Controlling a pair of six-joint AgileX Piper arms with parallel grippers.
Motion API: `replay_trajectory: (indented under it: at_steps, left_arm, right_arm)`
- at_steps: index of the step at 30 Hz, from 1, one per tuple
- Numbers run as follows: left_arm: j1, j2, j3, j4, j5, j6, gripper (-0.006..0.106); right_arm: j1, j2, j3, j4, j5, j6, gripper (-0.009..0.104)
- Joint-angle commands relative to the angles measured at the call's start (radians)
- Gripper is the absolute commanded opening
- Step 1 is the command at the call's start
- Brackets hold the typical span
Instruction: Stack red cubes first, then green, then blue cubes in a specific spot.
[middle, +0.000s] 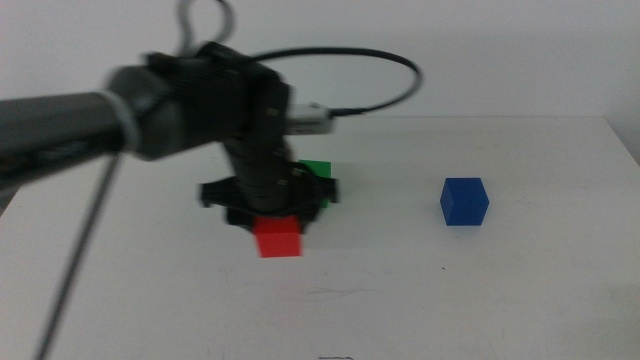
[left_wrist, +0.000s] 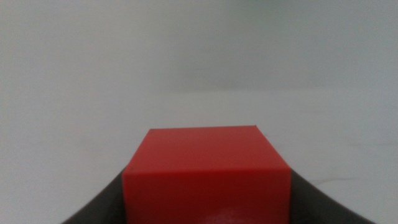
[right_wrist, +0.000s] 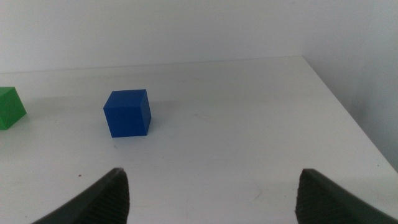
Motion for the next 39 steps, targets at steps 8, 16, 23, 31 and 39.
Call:
replay_trajectory:
  at_steps: [8, 16, 23, 31, 39]
  left_arm:
    - [-0.125, 0.136, -0.225, 0.013, -0.009, -0.085, 0.003]
    - [-0.125, 0.157, -0.234, -0.005, -0.028, -0.104, 0.003]
    - [-0.125, 0.157, -0.213, -0.006, -0.043, -0.099, 0.003]
    - [-0.125, 0.182, -0.194, -0.002, -0.068, -0.088, 0.003]
    - [-0.125, 0.208, -0.194, -0.03, -0.068, -0.066, 0.003]
  right_arm:
    - [-0.006, 0.014, -0.018, -0.009, -0.078, -0.012, 0.074]
    - [-0.006, 0.014, -0.018, -0.009, -0.078, -0.012, 0.074]
    - [-0.006, 0.014, -0.018, -0.009, -0.078, -0.012, 0.074]
    - [-0.006, 0.014, -0.018, -0.009, -0.078, -0.012, 0.074]
    - [-0.006, 0.014, -0.018, -0.009, -0.078, -0.012, 0.074]
